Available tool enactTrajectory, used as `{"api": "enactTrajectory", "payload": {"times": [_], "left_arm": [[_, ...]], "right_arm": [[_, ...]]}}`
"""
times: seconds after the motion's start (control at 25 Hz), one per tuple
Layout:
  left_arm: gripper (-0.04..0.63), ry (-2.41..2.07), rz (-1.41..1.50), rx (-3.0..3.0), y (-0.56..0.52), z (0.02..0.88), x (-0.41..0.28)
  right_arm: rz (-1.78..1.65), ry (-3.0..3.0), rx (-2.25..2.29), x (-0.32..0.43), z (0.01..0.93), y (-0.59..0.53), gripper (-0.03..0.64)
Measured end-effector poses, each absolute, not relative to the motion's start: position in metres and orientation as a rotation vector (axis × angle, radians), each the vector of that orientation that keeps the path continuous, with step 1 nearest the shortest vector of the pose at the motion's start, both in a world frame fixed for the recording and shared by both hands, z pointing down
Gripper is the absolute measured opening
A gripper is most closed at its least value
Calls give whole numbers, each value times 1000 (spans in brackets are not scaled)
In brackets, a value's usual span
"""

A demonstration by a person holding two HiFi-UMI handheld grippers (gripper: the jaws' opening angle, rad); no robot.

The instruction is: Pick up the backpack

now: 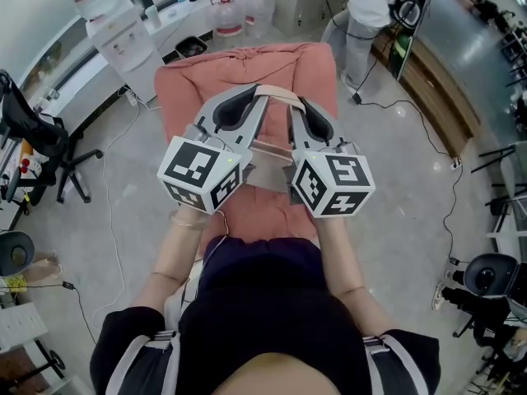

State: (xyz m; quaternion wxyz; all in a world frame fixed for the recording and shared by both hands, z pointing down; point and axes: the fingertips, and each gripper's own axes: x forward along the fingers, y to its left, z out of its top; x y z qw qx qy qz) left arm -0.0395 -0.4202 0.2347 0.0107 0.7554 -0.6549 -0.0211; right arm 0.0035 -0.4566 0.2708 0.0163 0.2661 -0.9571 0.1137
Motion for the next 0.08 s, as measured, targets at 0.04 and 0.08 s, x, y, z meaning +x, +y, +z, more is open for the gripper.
{"api": "enactTrajectory", "payload": {"times": [0.04, 0.08], "left_arm": [[38, -2041, -64, 2358, -420, 235, -39], [38, -2039, -62, 2358, -420, 236, -38]], "right_arm": [[353, -2974, 829, 4, 271, -457, 44], [352, -2972, 831, 5, 272, -456, 44]]}}
